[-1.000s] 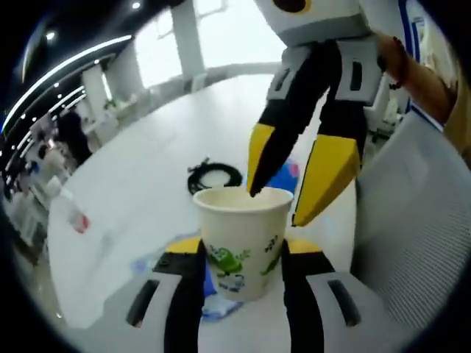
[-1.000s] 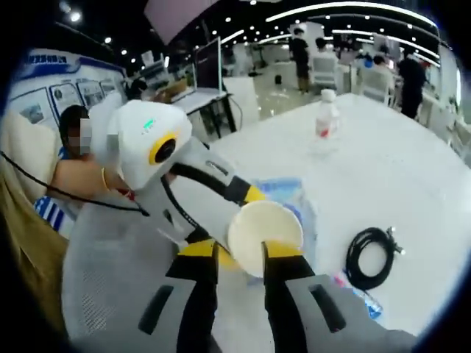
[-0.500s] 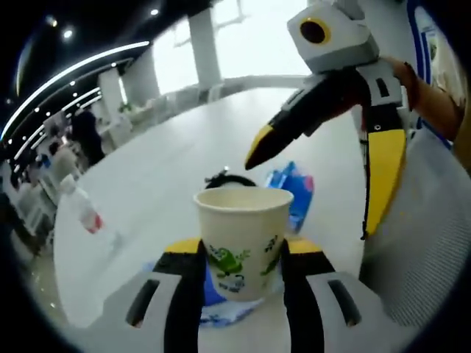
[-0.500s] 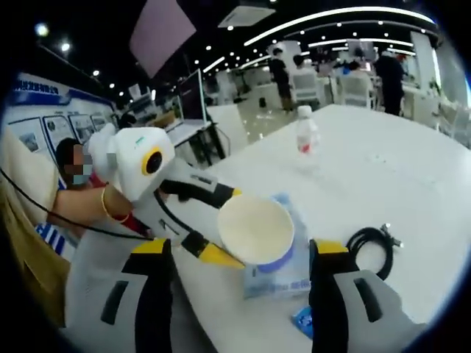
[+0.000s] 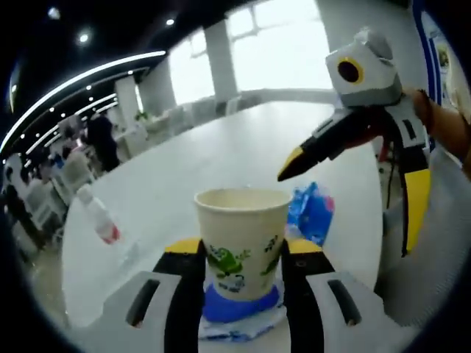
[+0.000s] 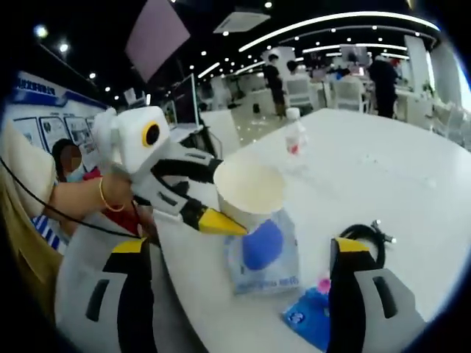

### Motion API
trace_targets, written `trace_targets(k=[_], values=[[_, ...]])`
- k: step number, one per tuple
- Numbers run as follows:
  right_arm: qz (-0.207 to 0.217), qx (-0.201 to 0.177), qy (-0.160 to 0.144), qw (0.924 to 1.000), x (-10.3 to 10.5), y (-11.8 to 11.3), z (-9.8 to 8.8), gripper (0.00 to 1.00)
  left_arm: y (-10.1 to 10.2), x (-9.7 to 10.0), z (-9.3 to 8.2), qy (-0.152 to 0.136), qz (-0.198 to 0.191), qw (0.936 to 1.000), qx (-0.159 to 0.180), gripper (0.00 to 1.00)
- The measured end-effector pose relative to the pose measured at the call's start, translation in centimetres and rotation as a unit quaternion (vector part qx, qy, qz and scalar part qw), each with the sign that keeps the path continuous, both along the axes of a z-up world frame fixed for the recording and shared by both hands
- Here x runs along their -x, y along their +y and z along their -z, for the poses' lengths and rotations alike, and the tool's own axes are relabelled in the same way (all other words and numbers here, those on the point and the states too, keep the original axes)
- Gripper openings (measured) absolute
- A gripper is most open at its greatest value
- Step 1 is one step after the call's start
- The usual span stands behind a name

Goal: Arrange the tabletop items into an orderly group along one side of the table until the central work area is clear of visible clutter.

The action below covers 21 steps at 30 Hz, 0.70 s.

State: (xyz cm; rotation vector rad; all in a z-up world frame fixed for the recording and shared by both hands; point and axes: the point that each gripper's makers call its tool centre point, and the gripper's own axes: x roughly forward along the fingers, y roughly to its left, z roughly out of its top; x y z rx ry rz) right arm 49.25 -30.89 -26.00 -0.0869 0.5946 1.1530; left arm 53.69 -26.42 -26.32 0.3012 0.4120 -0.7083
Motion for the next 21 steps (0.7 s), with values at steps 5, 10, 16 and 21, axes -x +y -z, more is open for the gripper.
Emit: trace_targets(k=[5,10,16,21], values=[[0.001,-0.011,0.005,0.9999,-0.1,-0.2,0.3,1.00,0.0,-1.3,-0.5,-0.009,-0.014,0.9997,0.017,0.38],[0.017,-0.021,0.014,0.9995,-0.9,-0.7,0.8,1.00,-0.3,-3.7,-1.8,-0.036,-0.042,0.9959,0.072,0.38],[0.028,-0.020,0.025,0.9991,-1.4,-1.4,1.6,1.00,-0.3,-5.9,-1.7,-0.040,-0.051,0.9945,0.083,0.38],[0.041,-0.014,0.035,0.9985,-2.0,-2.4,2.5,1.00,0.0,-7.9,-2.2,-0.066,-0.060,0.9916,0.094,0.38]])
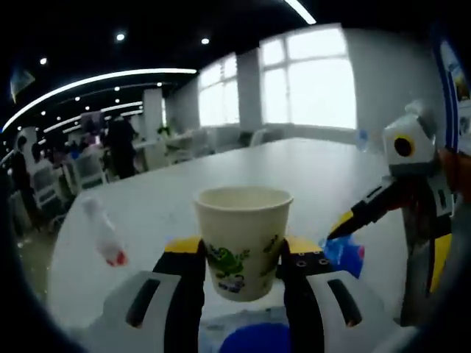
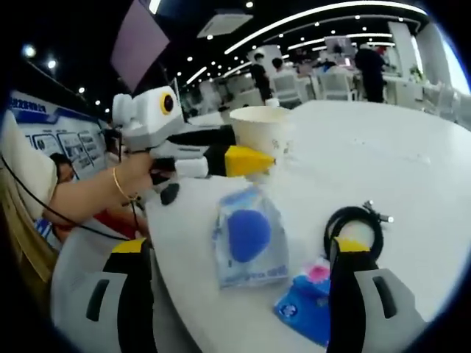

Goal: Arrange the tabletop items into an orderly group along one side of the table until the central work area is clear of visible clutter.

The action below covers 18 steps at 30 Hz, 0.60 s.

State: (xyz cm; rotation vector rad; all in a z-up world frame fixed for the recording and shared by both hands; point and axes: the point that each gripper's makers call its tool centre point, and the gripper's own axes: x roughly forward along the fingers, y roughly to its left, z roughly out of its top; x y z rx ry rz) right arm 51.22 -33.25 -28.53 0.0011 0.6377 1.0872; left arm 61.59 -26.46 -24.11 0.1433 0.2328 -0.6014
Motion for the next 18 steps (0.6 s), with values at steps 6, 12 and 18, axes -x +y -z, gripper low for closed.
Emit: trace_targets(k=[6,12,18], values=[[0.008,0.006,0.013,0.9999,-0.4,-0.5,1.0,0.99,0.6,-2.4,0.0,-0.021,-0.013,0.9997,0.009,0.38],[0.012,0.011,0.020,0.9997,-0.9,-1.1,1.4,0.99,1.5,-4.7,0.5,-0.022,-0.034,0.9989,0.023,0.38],[0.028,0.022,0.028,0.9990,-2.1,-2.4,2.3,0.99,2.5,-7.0,1.3,-0.026,-0.056,0.9974,0.039,0.38]])
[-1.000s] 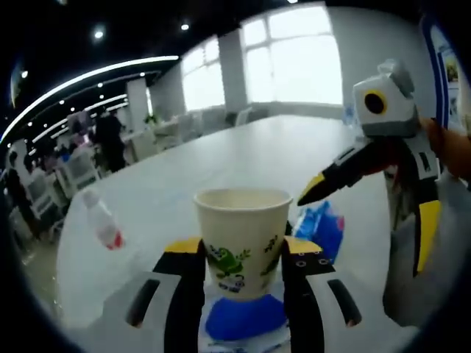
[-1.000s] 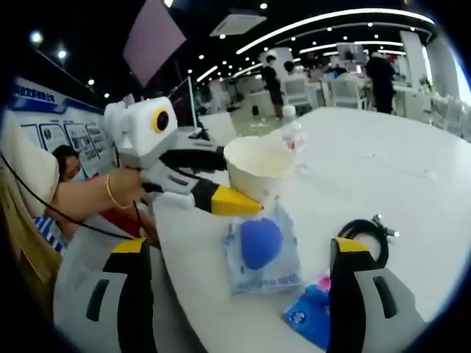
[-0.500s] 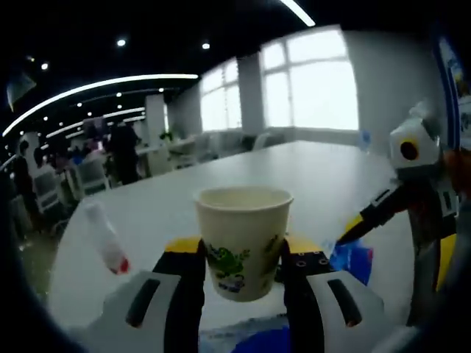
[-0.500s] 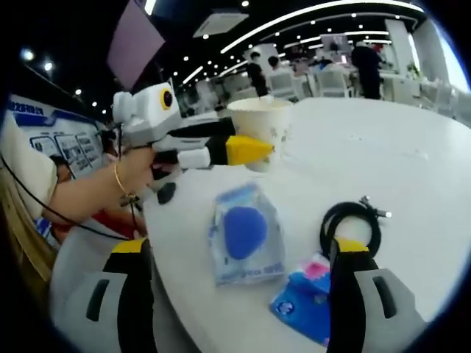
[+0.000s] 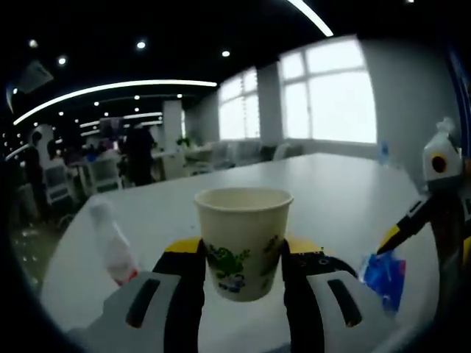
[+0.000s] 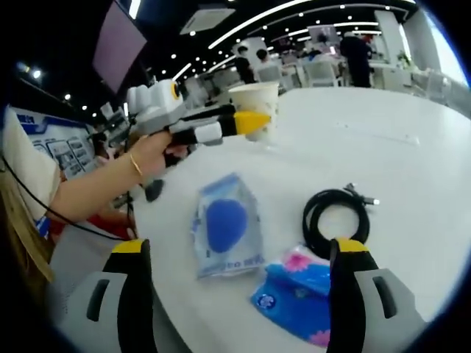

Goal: Arrange the tabletop items into an orderly group along one side of the table until the central work area is clear of visible clutter.

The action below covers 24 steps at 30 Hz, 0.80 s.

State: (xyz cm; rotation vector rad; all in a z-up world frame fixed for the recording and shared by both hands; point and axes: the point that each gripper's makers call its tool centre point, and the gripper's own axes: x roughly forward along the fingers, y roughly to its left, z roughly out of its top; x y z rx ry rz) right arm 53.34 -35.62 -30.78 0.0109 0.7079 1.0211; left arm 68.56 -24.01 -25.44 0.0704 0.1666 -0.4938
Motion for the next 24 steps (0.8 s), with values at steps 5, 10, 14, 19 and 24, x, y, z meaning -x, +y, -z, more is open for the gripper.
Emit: trace_targets(k=[5,10,14,19,24], values=[[0.013,0.005,0.008,0.9999,-0.6,-0.8,0.8,0.99,0.7,-1.7,0.8,-0.003,-0.015,0.9997,0.017,0.38],[0.023,0.010,0.013,0.9996,-1.1,-1.4,1.4,0.99,1.5,-2.9,1.4,-0.010,-0.026,0.9994,0.019,0.38],[0.029,0.015,0.018,0.9993,-1.5,-1.9,1.9,0.99,1.8,-3.8,2.2,-0.010,-0.034,0.9991,0.023,0.38],[0.036,0.015,0.022,0.9990,-1.8,-2.1,2.3,0.99,2.4,-5.1,3.2,-0.014,-0.049,0.9984,0.025,0.38],[0.045,0.019,0.025,0.9985,-2.0,-2.5,2.7,0.99,3.1,-6.1,4.1,-0.016,-0.061,0.9973,0.038,0.38]])
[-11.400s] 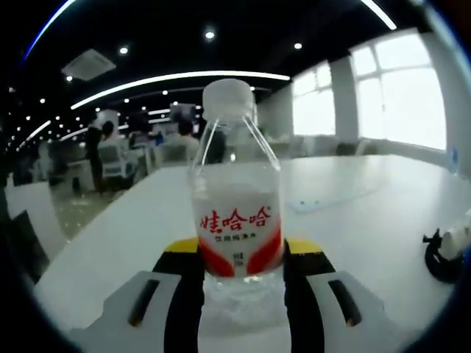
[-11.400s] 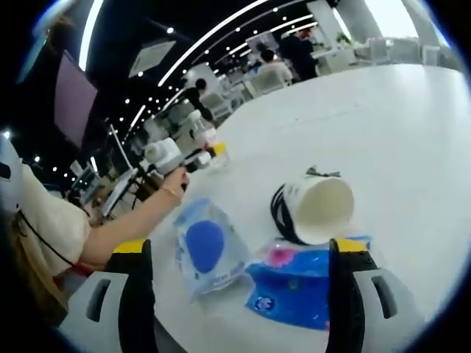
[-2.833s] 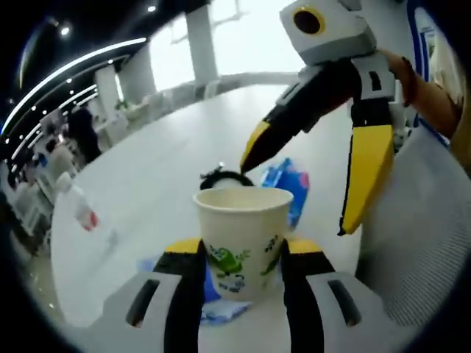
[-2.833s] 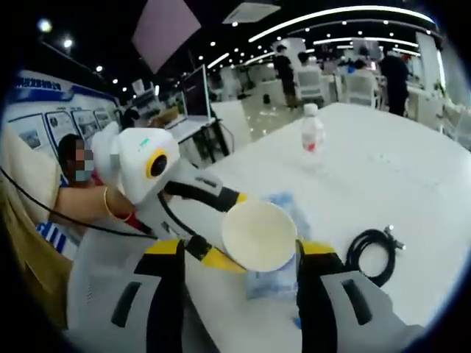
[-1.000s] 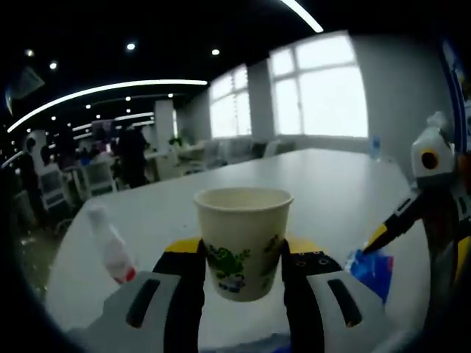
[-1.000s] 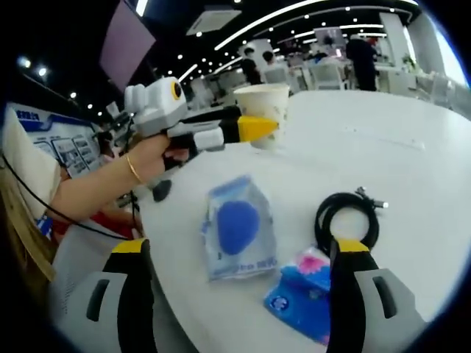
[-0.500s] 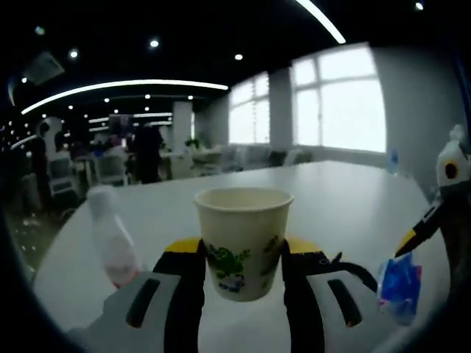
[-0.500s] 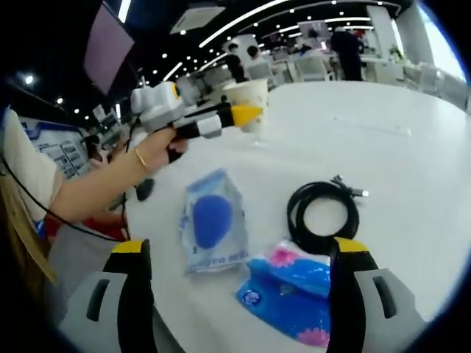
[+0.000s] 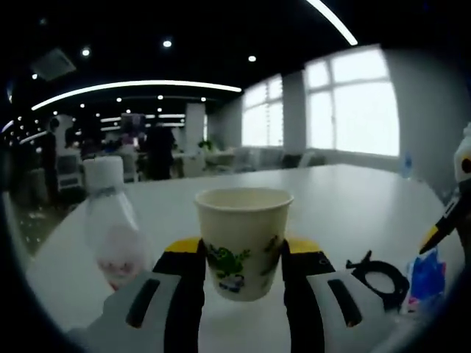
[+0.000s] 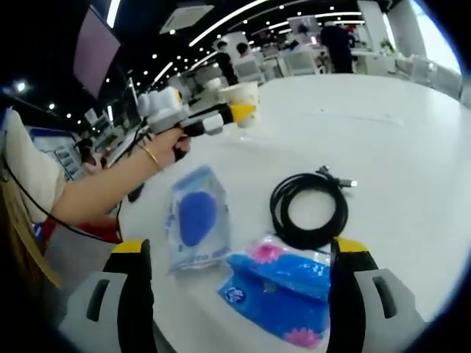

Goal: Arrange the tabletop items into an orderly group along one side of the table until the central work area is clear of visible clutter.

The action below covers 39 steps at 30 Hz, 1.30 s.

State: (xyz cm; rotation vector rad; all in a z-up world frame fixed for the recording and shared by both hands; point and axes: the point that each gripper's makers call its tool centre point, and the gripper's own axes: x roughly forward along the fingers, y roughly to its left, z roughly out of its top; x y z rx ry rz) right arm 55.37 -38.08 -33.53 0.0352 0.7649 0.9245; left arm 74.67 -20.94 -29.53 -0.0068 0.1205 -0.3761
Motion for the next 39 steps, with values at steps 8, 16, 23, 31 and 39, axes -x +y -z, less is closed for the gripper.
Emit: trace_targets(k=[8,16,23,31,39], values=[[0.014,0.001,-0.005,0.9999,-0.6,-0.5,0.0,0.99,0.3,-1.1,2.1,0.007,-0.007,0.9999,-0.007,0.38],[0.019,0.007,0.002,0.9998,-0.8,-1.0,0.4,0.97,0.5,-1.8,3.9,0.016,-0.015,0.9993,-0.030,0.38],[0.022,0.011,0.006,0.9997,-0.8,-1.1,0.7,0.97,0.6,-1.9,5.1,0.030,-0.017,0.9988,-0.034,0.38],[0.029,0.002,-0.004,0.9996,-1.2,-0.8,-0.1,0.96,1.1,-1.5,6.1,0.049,-0.016,0.9974,-0.050,0.38],[0.023,0.008,-0.004,0.9997,-1.0,-0.7,0.1,0.96,1.5,-1.5,6.7,0.065,-0.020,0.9966,-0.047,0.38]])
